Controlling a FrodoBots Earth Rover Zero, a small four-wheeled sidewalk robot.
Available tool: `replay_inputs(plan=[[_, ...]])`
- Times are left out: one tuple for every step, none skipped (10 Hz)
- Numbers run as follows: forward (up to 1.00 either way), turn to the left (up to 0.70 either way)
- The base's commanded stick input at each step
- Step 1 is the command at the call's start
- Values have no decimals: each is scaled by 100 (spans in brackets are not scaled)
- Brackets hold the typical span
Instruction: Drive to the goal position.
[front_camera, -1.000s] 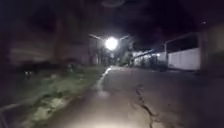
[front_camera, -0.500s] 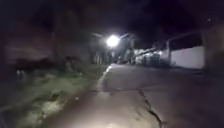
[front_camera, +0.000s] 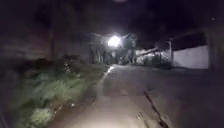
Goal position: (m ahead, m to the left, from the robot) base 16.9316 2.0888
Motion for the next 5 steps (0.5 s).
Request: replay_inputs(plan=[[50,0],[50,0],[50,0],[50,-2],[50,-13]])
